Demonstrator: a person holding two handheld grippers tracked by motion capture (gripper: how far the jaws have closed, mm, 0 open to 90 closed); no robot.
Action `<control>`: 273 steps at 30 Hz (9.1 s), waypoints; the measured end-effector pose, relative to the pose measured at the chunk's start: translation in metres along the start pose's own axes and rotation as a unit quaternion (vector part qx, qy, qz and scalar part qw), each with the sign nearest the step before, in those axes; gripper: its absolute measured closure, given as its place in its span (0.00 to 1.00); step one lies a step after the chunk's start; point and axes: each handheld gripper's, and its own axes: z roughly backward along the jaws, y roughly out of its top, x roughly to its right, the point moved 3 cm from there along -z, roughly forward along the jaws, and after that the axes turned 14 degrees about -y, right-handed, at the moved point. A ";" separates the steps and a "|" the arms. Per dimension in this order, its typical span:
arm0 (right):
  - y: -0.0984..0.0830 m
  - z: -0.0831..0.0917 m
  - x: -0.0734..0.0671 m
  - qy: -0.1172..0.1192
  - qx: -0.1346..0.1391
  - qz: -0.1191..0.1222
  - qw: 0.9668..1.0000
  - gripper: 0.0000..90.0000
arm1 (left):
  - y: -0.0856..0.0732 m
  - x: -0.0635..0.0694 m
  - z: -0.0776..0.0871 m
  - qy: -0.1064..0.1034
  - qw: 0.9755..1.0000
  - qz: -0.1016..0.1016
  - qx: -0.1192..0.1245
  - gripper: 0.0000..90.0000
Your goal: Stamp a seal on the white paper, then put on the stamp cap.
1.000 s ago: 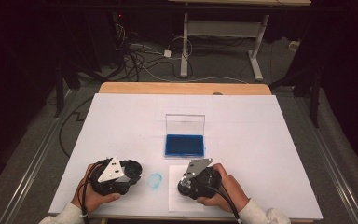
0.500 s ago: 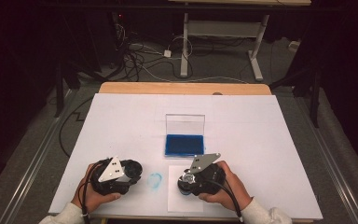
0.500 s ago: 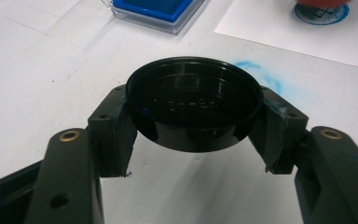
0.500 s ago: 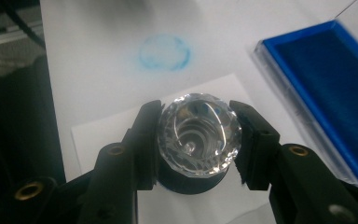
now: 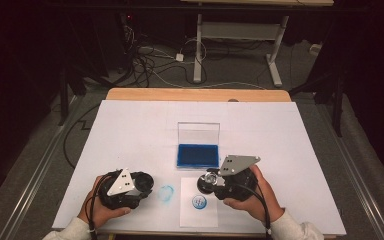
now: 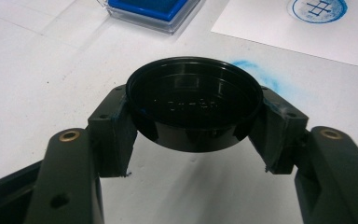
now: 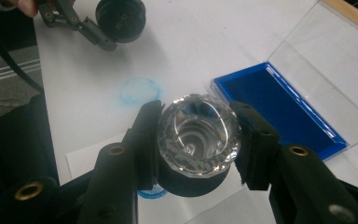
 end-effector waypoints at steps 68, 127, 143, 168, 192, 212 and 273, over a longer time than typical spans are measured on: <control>0.021 0.029 0.045 -0.051 0.076 -0.041 0.995 0.63 | 0.039 -0.005 -0.023 -0.041 0.998 -0.009 0.042 0.41; 0.042 -0.005 -0.006 0.035 0.075 -0.010 0.997 0.63 | 0.096 0.025 -0.057 -0.089 0.991 -0.046 0.085 0.41; 0.039 -0.010 -0.005 0.046 0.066 -0.021 0.997 0.63 | 0.095 0.027 -0.058 -0.083 0.992 -0.054 0.077 0.41; 0.033 -0.017 -0.012 0.047 0.054 -0.009 0.997 0.63 | 0.094 0.031 -0.061 -0.062 0.995 -0.068 0.029 0.41; 0.034 -0.016 -0.017 0.054 0.057 0.004 0.997 0.63 | 0.096 0.033 -0.061 -0.064 0.995 -0.065 0.025 0.41; 0.023 -0.028 -0.011 0.074 0.038 -0.040 0.996 0.63 | 0.089 0.031 -0.066 -0.062 0.996 -0.061 0.017 0.41; 0.030 -0.006 0.001 0.054 0.083 -0.041 0.994 0.63 | 0.081 0.020 -0.060 -0.045 0.996 -0.026 0.070 0.18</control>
